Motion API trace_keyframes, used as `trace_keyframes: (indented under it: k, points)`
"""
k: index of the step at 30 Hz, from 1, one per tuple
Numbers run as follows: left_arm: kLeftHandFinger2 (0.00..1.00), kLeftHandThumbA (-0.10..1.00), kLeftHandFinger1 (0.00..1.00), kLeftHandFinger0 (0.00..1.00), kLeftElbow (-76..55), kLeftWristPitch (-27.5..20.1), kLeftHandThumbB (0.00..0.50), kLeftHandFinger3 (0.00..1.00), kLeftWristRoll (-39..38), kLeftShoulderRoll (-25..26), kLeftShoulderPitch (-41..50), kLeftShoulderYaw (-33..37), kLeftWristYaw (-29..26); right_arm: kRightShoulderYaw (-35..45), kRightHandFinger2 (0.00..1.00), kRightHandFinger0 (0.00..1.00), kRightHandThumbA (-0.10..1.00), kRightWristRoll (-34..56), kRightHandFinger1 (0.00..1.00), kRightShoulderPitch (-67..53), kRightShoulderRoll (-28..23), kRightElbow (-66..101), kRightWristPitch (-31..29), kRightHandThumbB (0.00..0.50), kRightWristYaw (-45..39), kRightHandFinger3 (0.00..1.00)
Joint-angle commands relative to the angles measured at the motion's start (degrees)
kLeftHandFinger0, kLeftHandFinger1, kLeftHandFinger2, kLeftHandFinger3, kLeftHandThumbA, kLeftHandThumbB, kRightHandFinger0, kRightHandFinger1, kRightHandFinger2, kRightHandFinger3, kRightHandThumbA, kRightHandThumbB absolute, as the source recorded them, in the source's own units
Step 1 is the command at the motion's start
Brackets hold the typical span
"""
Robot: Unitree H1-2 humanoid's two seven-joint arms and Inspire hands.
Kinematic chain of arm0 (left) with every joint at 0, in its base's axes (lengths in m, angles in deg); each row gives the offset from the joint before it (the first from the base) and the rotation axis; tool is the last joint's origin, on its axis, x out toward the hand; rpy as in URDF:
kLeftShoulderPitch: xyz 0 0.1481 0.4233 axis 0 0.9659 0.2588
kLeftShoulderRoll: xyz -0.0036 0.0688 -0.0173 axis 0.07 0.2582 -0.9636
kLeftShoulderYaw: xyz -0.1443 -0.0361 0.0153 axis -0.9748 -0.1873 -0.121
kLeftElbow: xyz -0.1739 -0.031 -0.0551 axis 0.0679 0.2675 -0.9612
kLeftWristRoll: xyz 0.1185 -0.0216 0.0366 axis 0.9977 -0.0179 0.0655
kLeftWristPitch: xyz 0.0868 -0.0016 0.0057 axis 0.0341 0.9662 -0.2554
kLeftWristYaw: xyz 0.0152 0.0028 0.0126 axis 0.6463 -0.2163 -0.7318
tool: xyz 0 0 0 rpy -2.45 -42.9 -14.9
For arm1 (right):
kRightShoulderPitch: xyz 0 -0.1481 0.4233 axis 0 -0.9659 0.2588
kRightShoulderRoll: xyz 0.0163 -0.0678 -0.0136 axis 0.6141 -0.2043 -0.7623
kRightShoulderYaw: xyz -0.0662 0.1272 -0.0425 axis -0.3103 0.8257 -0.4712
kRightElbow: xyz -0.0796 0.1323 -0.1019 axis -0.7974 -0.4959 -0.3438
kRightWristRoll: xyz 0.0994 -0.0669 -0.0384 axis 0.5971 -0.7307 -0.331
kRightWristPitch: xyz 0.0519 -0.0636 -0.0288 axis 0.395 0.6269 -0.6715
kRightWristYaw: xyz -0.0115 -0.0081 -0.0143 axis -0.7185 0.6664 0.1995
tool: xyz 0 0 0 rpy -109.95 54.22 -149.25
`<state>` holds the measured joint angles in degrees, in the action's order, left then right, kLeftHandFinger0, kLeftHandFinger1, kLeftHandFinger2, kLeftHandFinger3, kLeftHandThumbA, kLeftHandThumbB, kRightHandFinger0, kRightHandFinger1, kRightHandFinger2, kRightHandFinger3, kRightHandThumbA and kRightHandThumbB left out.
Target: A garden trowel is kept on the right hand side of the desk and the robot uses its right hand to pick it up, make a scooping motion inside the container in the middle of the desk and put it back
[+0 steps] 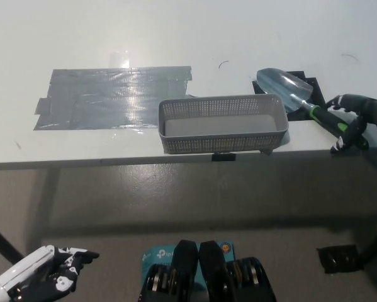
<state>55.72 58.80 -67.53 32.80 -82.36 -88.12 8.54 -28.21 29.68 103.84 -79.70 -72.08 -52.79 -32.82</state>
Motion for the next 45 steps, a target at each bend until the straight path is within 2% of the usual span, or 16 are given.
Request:
trace_keyframes:
  k: [1, 3, 5, 19, 22, 24, 26, 27, 28, 31, 32, 36, 38, 40, 41, 45]
  points:
    - [0.83, 1.00, 0.87, 0.92, -1.45, -1.64, 0.250, 1.00, -0.42, 1.04, 0.42, -1.07, 0.08, 2.81, 1.00, 1.00, 0.77, -2.26, 1.00, 1.39, -1.22, 0.64, 0.63, 0.303, 1.22, 1.00]
    - [0.83, 1.00, 0.87, 0.92, -1.44, -1.57, 0.233, 1.00, -0.36, 1.07, 0.24, -0.90, 0.18, 2.36, 1.00, 1.00, 0.79, -3.04, 1.00, 1.54, -0.54, 0.18, 0.63, 0.337, 1.94, 1.00]
    - [0.83, 1.00, 0.87, 0.92, -1.64, -0.74, 0.252, 1.00, -0.40, 1.08, 0.17, -0.86, 0.11, 2.08, 1.00, 1.00, 0.79, -3.76, 1.00, 1.43, -0.11, 0.67, 0.63, 0.348, 1.76, 1.00]
    - [0.80, 1.00, 0.85, 0.94, -1.43, -0.84, 0.315, 1.00, -0.48, 0.87, -0.29, -0.39, 0.35, 0.40, 1.00, 1.00, 0.69, -2.66, 1.00, 4.28, 5.07, -3.41, 0.63, 0.292, 3.11, 1.00]
    - [0.80, 1.00, 0.85, 0.94, -1.34, -1.11, 0.322, 1.00, -0.51, 0.65, -0.07, -0.06, 0.49, 1.96, 1.00, 1.00, 0.53, -0.23, 1.00, 5.59, 5.39, -6.05, 0.63, 0.227, 1.80, 1.00]
    - [0.80, 1.00, 0.85, 0.95, -1.68, -0.62, 0.328, 1.00, -0.45, 0.80, 0.03, -0.10, 0.39, 0.05, 1.00, 1.00, 0.51, -0.44, 1.00, 7.41, 5.00, -9.25, -1.38, 0.185, 1.03, 1.00]
    - [0.80, 1.00, 0.85, 0.95, -1.91, -0.43, 0.327, 1.00, -0.63, 0.81, 0.18, -0.27, 0.31, -0.58, 1.00, 1.00, 0.50, -0.18, 1.00, 8.34, 4.85, -11.85, -3.07, 0.177, 1.25, 1.00]
    - [0.80, 1.00, 0.85, 0.95, -2.00, -0.48, 0.320, 1.00, -0.75, 0.93, 0.32, -0.43, 0.34, 0.45, 1.00, 1.00, 0.42, 1.14, 1.00, 8.61, 5.01, -14.54, -2.80, 0.135, 1.65, 1.00]
    - [0.80, 1.00, 0.85, 0.95, -1.80, -0.57, 0.320, 1.00, -0.67, 0.76, -0.08, 0.06, 0.57, 0.45, 1.00, 1.00, 0.42, 1.25, 1.00, 7.90, 4.24, -13.29, -2.19, 0.133, 1.24, 1.00]
    - [0.80, 1.00, 0.86, 0.95, -1.96, -0.53, 0.327, 1.00, -0.85, 0.77, 0.63, -0.42, 0.28, -2.27, 1.00, 1.00, 0.54, -0.57, 1.00, 7.78, 3.54, -17.02, -4.48, 0.086, 1.76, 1.00]
    - [0.80, 1.00, 0.86, 0.96, -1.89, -0.80, 0.331, 1.00, -0.81, 0.81, 0.77, -0.46, 0.30, -2.16, 1.00, 1.00, 0.50, 0.00, 1.00, 7.74, 3.58, -18.51, -4.71, 0.062, 1.82, 1.00]
    - [0.79, 1.00, 0.85, 0.95, -2.04, -0.89, 0.343, 1.00, -0.60, 0.66, 0.82, -0.31, 0.19, -1.19, 1.00, 1.00, 0.44, 1.51, 1.00, 7.10, 4.05, -21.26, -3.60, 0.041, 3.51, 1.00]
    - [0.80, 1.00, 0.86, 0.95, -2.03, -0.44, 0.359, 1.00, -0.52, 0.67, 0.70, -0.15, 0.20, -3.77, 1.00, 0.98, 0.53, 0.16, 1.00, 6.24, 4.81, -22.39, -5.98, 0.005, 3.23, 1.00]
    - [0.80, 1.00, 0.86, 0.95, -1.98, -0.39, 0.357, 1.00, -0.38, 0.71, 0.13, -0.09, 0.19, -4.74, 1.00, 1.00, 0.49, 0.37, 1.00, 5.85, 5.43, -21.29, -4.66, 0.006, 1.86, 1.00]
    - [0.80, 1.00, 0.86, 0.95, -1.98, -0.39, 0.351, 1.00, -0.23, 0.81, -0.05, 0.02, 0.25, -6.31, 1.00, 0.98, 0.56, -0.38, 0.96, 6.05, 5.61, -21.74, -5.17, 0.043, 1.14, 1.00]
    - [0.80, 1.00, 0.86, 0.94, -2.05, -0.36, 0.348, 1.00, -0.24, 0.83, -0.71, -0.03, 0.24, -8.19, 1.00, 1.00, 0.60, 0.70, 1.00, 7.40, 6.79, -24.41, -8.06, 0.054, -0.99, 1.00]
